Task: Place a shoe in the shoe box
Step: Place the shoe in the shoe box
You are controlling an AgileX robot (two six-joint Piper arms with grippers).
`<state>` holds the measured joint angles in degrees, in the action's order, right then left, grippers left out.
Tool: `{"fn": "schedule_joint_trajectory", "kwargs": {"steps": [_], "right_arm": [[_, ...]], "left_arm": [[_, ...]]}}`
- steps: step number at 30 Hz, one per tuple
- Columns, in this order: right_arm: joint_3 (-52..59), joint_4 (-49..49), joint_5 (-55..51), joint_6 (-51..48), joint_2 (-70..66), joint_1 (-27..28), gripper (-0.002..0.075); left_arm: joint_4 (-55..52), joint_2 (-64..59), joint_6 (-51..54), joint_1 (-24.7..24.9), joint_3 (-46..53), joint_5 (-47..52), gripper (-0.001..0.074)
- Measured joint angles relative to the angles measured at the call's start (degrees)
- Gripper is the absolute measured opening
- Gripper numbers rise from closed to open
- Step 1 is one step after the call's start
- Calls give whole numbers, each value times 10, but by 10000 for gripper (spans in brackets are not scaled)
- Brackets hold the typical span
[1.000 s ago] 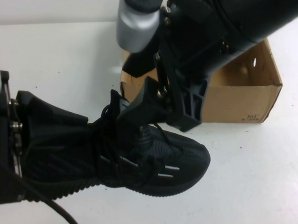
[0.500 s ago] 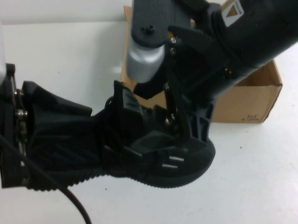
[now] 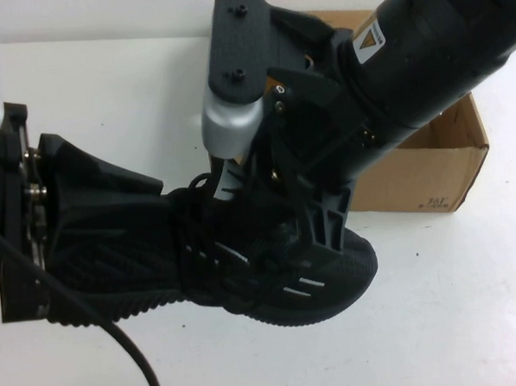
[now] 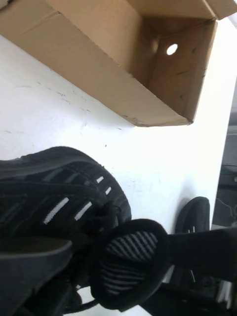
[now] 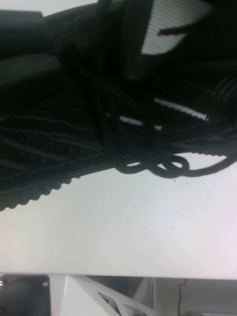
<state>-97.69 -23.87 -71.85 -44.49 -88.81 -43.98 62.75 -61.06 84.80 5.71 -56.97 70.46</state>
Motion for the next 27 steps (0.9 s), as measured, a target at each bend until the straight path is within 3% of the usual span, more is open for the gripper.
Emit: {"fn": "schedule_joint_trajectory", "kwargs": {"steps": [4,6,10,14,21,24,27], "right_arm": [[0,3,0,-2,0,0,25],[0,9,0,-2,0,0,23],[0,36,-2,6,-7,0,22],[0,92,-4,15,-27,2,20],[-45,155,-9,11,-85,86,20],[-100,157,-9,-2,-114,134,20],[-171,158,-9,-21,-149,173,20]], "left_arm": [[2,0,-20,0,0,0,86],[7,0,-49,0,0,-5,204],[19,0,-124,0,-4,-46,543],[24,0,-171,0,-4,-96,664],[24,0,-274,0,-4,-174,646],[24,0,-312,0,-4,-182,550],[23,0,-333,0,-4,-184,379]]}}
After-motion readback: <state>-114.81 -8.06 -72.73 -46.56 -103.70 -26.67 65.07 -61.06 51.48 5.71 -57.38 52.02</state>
